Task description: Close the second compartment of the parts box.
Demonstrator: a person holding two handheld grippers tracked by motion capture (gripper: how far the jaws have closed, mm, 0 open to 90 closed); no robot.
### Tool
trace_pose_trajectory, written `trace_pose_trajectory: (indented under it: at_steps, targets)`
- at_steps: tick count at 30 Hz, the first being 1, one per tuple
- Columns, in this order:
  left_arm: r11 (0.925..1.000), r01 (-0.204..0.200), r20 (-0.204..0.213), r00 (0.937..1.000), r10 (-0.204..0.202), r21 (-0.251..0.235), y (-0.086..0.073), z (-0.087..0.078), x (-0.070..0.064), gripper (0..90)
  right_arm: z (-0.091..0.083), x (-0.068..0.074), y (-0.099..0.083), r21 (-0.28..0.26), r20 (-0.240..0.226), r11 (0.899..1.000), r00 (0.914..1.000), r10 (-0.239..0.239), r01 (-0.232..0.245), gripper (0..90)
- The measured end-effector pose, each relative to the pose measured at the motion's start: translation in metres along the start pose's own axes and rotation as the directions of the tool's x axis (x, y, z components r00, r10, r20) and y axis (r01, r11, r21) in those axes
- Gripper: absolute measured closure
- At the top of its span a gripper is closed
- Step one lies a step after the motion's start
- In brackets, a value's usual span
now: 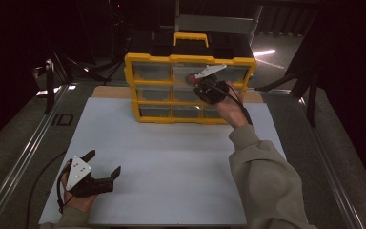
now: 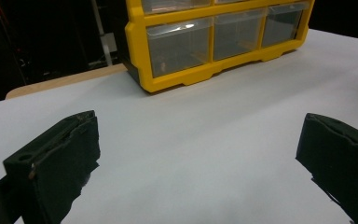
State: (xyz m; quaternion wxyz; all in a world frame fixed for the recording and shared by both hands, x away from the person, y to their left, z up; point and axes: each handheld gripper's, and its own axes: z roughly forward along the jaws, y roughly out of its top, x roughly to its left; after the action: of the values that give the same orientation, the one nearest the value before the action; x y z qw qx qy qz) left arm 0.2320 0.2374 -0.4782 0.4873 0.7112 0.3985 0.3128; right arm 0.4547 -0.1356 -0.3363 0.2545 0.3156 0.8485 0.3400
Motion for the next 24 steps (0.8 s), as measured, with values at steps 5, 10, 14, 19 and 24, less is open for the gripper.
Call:
trace_pose_trajectory:
  at_steps: [5, 10, 14, 19, 24]
  targets:
    - [1.0000, -0.001, -0.001, 1.0000, 0.001, 0.000, 0.0000, 0.0002, -0.0002, 0.0, -0.0018, -0.0023, 0.0017, -0.006, 0.010, 1.000, 0.9999, 0.007, -0.007, 90.0]
    - [1.0000, -0.001, -0.001, 1.0000, 0.001, -0.001, 0.0000, 0.0002, -0.0001, 0.0, -0.0030, -0.0033, 0.0049, -0.016, 0.018, 1.000, 0.9998, 0.013, -0.012, 90.0]
    - [1.0000, -0.001, 0.001, 1.0000, 0.001, -0.001, 0.0001, 0.0000, -0.0003, 0.0, -0.0030, -0.0026, 0.0075, -0.019, 0.030, 1.000, 0.9995, 0.009, -0.009, 90.0]
    - [1.0000, -0.001, 0.001, 1.0000, 0.001, -0.002, -0.0001, -0.0003, -0.0002, 0.0, -0.0011, -0.0034, 0.0082, -0.021, 0.039, 1.000, 0.9991, 0.015, -0.014, 90.0]
    - [1.0000, 0.000, 0.001, 1.0000, 0.000, -0.002, -0.0001, 0.0000, -0.0003, 0.0, 0.0018, -0.0040, 0.0089, -0.031, 0.050, 0.999, 0.9984, 0.027, -0.025, 90.0]
